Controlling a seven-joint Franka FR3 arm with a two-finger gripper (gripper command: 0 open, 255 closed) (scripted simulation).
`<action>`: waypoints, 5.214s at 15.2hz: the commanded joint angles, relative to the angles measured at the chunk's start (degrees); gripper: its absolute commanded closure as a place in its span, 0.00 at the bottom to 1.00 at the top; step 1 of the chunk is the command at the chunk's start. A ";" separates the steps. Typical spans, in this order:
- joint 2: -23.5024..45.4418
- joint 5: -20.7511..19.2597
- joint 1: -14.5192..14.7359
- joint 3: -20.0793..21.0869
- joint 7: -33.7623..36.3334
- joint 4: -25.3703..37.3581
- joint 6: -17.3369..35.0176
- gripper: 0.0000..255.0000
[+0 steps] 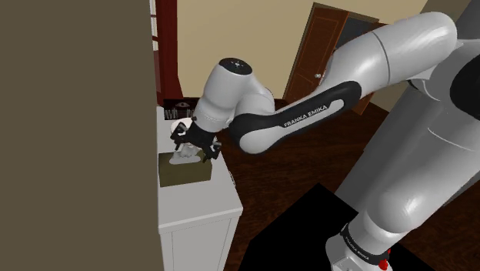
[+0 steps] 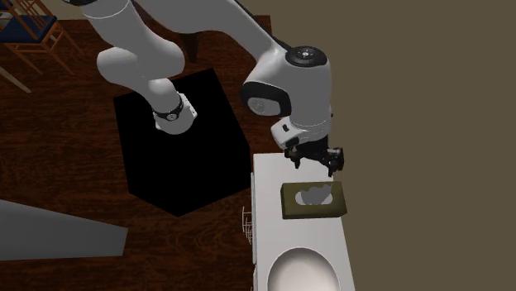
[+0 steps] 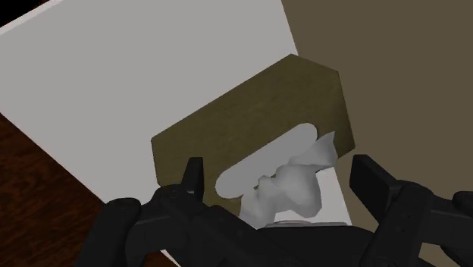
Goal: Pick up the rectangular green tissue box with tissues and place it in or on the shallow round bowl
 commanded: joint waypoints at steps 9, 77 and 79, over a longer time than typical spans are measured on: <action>14.19 -21.00 7.40 -6.59 18.43 9.93 0.04 0.00; 29.02 -11.73 1.69 -8.41 -11.96 51.40 -24.20 1.00; 29.09 -11.98 1.42 -8.55 -11.59 49.94 -22.75 1.00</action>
